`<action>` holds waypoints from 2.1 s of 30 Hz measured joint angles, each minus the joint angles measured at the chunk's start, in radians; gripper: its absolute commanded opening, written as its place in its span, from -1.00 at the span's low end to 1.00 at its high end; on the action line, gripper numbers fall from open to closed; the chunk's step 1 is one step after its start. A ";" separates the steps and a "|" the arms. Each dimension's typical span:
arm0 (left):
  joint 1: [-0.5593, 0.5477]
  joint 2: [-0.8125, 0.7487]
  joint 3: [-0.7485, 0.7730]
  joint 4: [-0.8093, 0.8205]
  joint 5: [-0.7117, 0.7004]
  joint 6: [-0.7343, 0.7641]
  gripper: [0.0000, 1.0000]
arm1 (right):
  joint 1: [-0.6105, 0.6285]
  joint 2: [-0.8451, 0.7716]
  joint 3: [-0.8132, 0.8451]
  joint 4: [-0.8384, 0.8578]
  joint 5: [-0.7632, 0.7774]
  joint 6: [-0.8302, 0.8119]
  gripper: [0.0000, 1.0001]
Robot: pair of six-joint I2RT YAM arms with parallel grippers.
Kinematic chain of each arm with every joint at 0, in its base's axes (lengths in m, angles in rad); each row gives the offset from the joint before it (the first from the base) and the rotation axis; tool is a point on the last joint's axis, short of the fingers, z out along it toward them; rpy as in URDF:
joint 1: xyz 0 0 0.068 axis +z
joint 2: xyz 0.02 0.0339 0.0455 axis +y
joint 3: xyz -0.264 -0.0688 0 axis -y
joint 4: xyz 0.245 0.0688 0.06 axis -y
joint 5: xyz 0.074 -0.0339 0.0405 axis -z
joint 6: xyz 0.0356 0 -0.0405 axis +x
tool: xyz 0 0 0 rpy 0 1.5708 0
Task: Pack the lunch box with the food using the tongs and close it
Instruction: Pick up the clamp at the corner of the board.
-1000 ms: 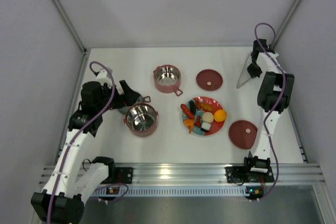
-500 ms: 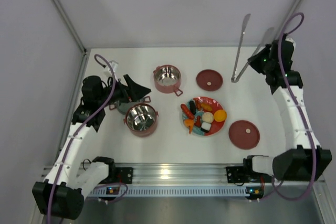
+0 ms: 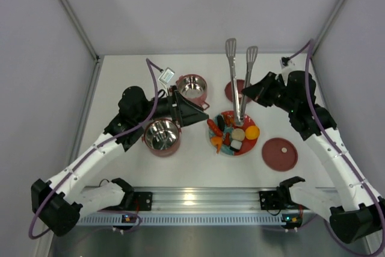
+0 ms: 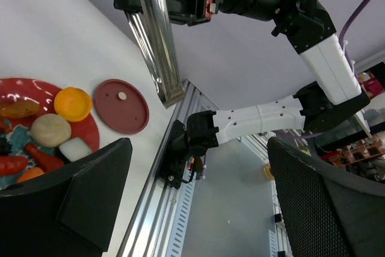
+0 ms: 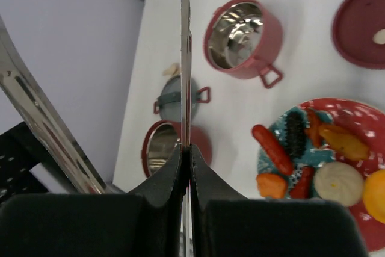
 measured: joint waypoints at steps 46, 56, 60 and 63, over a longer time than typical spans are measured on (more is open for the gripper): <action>-0.218 0.201 -0.082 0.451 -0.190 -0.141 -0.01 | 0.364 -0.056 -0.401 0.876 0.060 0.403 -1.00; -0.213 0.185 -0.082 0.430 -0.212 -0.162 -0.52 | 0.370 -0.053 -0.368 0.893 0.037 0.328 -1.00; -0.213 0.185 -0.082 0.424 -0.211 -0.163 -0.56 | 0.370 -0.053 -0.368 0.895 0.031 0.313 -0.84; -0.213 0.185 -0.082 0.417 -0.205 -0.162 -0.57 | 0.370 -0.053 -0.364 0.892 0.032 0.306 -0.65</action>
